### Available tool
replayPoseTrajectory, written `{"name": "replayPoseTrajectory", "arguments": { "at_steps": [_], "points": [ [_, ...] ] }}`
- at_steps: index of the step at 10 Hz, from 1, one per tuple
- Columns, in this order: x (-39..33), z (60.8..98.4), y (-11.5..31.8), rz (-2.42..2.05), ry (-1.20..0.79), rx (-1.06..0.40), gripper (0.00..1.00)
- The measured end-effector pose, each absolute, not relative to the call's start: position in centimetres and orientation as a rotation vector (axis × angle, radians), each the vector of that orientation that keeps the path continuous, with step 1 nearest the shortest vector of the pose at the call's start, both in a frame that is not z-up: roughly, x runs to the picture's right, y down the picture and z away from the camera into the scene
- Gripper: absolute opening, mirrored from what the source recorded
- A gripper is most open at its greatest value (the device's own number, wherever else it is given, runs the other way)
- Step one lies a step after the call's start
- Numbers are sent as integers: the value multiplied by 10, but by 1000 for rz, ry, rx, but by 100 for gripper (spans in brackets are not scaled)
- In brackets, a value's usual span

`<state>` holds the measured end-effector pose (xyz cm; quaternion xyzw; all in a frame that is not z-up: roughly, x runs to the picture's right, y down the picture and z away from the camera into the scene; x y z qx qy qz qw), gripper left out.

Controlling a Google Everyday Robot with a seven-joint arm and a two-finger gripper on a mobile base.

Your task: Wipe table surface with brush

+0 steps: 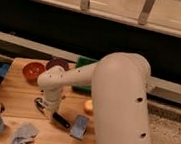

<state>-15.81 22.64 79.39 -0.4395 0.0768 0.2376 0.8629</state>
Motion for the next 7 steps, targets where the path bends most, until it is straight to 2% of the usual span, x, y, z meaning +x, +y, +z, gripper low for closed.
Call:
{"name": "replayPoseTrajectory", "arguments": {
  "at_steps": [3,7],
  "points": [
    [-190,809,205,455,103,-900,0],
    [-241,785,224,335,43,-911,0]
  ]
}}
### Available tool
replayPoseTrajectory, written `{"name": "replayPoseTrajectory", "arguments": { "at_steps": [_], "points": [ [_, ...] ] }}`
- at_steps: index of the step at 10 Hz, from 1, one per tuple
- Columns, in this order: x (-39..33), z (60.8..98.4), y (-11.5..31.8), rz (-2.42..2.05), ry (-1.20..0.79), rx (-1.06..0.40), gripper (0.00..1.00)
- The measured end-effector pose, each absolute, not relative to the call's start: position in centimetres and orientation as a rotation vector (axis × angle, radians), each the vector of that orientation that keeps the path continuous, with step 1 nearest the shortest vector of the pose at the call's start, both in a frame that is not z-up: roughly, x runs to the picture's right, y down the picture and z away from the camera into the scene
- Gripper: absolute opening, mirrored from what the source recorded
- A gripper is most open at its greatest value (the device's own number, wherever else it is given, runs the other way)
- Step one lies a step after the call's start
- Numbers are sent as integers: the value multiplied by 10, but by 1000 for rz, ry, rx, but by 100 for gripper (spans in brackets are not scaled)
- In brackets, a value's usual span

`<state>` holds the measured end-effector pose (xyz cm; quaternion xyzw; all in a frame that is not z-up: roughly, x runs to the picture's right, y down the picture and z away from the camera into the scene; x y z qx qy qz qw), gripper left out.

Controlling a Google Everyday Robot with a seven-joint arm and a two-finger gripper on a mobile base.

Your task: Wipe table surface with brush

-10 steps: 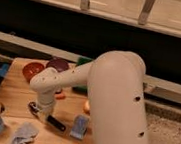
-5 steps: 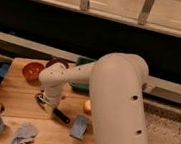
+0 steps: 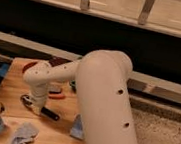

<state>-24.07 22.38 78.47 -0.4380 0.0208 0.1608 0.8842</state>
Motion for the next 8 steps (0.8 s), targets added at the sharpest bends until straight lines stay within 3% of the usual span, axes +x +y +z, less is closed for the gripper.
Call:
{"name": "replayPoseTrajectory", "arguments": {
  "at_steps": [4,8],
  "points": [
    [-227,764,257,351,103,-954,0],
    [-182,773,245,439,144,-944,0]
  ]
}}
